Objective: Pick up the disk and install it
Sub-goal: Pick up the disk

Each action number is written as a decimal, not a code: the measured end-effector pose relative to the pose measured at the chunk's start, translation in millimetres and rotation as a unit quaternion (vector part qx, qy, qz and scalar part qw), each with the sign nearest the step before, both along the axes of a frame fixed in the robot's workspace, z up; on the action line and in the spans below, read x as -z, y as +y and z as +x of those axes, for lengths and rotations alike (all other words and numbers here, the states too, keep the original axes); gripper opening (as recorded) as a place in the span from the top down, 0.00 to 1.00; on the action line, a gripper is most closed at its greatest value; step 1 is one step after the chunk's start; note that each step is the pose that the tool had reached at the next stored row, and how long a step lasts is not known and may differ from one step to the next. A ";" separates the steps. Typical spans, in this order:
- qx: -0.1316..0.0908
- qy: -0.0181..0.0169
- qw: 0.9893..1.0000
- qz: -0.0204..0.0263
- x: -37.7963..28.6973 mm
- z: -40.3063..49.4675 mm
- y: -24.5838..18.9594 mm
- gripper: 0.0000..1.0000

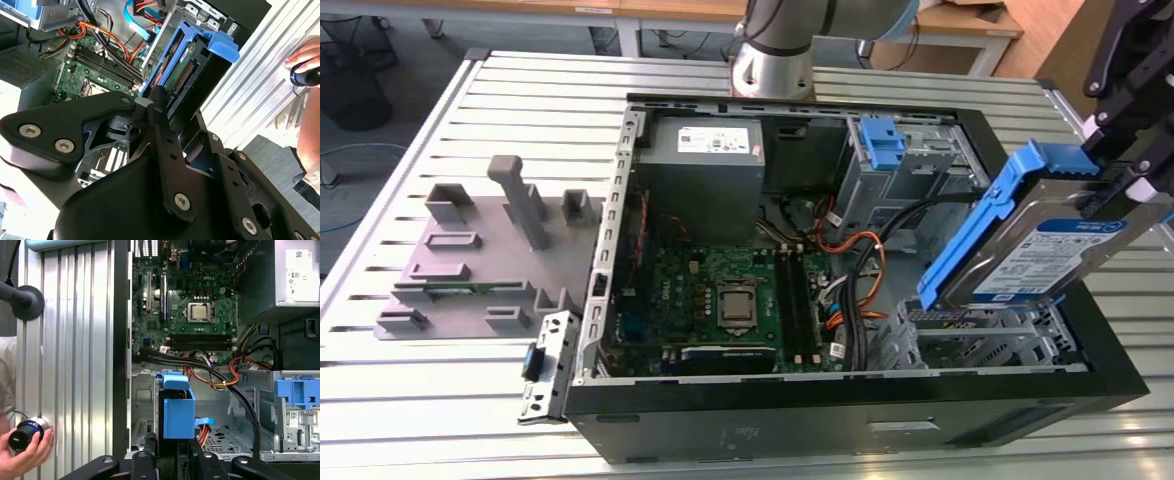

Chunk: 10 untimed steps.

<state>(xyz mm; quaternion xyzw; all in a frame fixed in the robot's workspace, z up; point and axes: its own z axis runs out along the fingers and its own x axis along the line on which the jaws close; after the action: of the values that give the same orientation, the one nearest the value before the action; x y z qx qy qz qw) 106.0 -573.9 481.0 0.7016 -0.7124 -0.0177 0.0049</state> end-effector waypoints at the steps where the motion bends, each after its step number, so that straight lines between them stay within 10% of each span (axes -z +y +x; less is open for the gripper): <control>1: 0.000 0.000 1.000 0.000 0.8 0.5 0.0 0.65; 10: 0.000 0.000 1.000 0.000 10.9 5.5 0.0 0.65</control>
<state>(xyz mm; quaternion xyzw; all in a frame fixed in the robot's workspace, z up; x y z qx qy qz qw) 111.5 -573.9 470.1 0.7017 -0.7123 -0.0176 0.0049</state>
